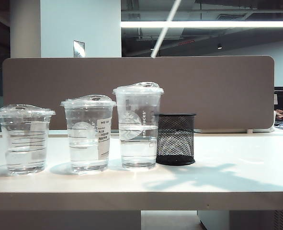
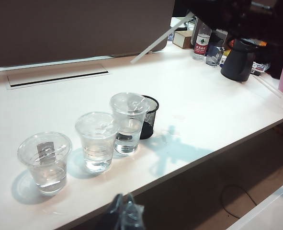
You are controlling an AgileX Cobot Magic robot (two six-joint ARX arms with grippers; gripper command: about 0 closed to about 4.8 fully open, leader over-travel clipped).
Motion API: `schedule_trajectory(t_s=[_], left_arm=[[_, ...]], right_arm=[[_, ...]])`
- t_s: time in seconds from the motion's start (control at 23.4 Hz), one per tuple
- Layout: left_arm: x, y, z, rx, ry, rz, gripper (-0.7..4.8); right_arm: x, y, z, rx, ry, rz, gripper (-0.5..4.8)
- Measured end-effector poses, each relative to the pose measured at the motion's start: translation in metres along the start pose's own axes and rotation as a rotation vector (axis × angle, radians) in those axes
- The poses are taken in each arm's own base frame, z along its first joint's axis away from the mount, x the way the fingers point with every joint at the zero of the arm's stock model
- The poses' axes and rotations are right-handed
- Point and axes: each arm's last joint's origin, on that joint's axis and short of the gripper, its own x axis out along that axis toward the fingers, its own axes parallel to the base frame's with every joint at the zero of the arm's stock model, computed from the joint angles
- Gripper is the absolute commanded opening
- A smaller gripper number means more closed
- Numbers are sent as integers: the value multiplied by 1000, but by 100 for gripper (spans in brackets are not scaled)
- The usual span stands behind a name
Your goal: Pick up the straw and insert it into the medium coffee cup.
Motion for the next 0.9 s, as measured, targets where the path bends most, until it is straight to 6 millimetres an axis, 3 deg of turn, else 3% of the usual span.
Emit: schedule_trajectory(t_s=[0.17, 0.47, 0.9], left_arm=[[0, 0, 0, 0, 0, 0, -1], [0, 0, 0, 0, 0, 0, -1], [0, 0, 0, 0, -1, 1, -1]], right_arm=[[17, 14, -11, 25, 86, 97, -1], [37, 40, -4, 37, 106, 207, -1], [41, 64, -12, -8, 238, 291, -1]])
